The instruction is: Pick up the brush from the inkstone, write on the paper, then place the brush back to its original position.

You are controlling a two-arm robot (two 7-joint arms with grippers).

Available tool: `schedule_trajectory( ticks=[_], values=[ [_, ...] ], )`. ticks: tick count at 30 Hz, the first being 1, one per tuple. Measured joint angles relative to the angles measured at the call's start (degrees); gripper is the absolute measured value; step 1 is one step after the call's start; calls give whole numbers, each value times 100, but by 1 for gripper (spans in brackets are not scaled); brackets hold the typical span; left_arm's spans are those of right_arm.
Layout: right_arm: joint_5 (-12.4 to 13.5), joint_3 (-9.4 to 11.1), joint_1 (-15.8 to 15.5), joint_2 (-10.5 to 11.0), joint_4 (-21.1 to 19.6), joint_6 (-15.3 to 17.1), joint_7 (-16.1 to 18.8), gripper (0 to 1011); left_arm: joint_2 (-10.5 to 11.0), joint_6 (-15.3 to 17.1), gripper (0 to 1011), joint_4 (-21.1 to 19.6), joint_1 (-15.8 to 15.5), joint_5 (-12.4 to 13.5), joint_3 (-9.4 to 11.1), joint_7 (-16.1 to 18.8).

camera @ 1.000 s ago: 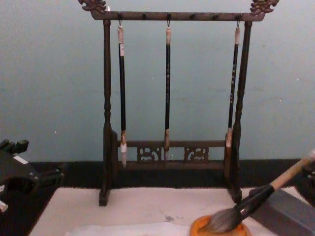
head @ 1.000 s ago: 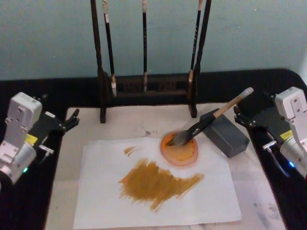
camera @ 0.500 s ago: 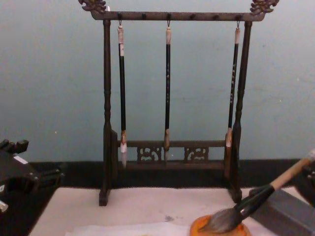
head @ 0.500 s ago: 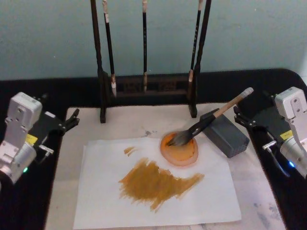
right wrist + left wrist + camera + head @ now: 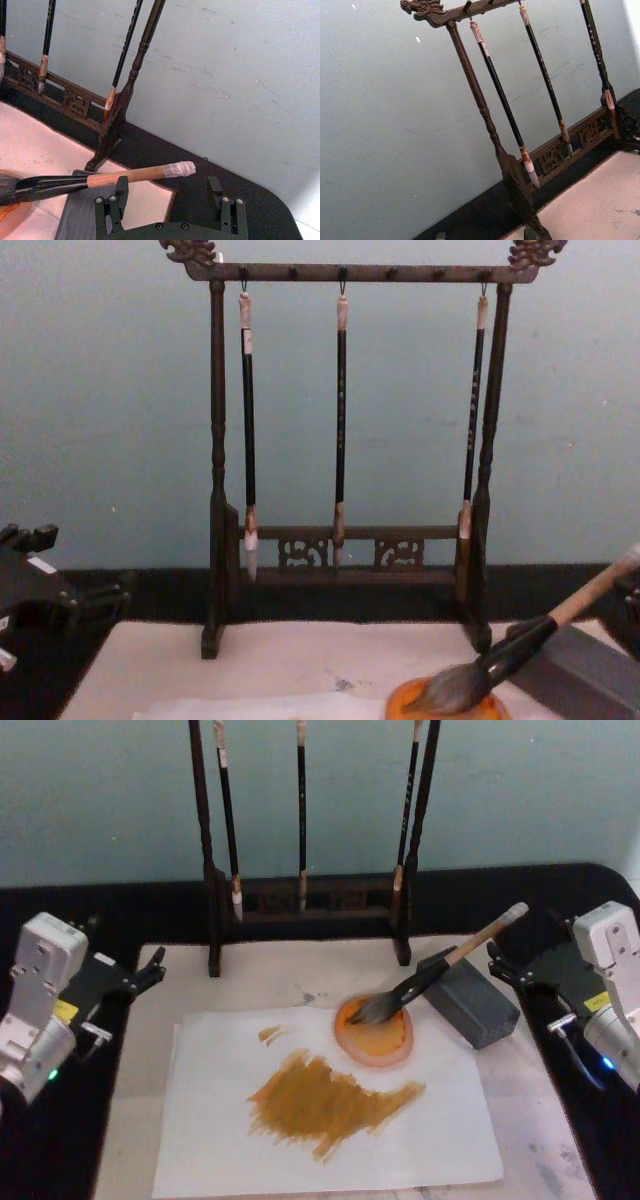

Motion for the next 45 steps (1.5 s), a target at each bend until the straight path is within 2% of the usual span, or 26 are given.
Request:
schedule_trajectory(
  ticks=[32,36,40,45],
  values=[
    [-1,1,-1,-1,0,1,1,1000,0,0,1010,0,0,0,0,0],
    [-8,69,-28,-27,-4,18,77,1000,0,0,1010,0,0,0,0,0],
    [170,199,-75,-88,-41,46,205,1000,0,0,1010,0,0,0,0,0],
    [759,476,-164,-229,-112,190,512,1000,0,0,1009,0,0,0,0,0]
  ],
)
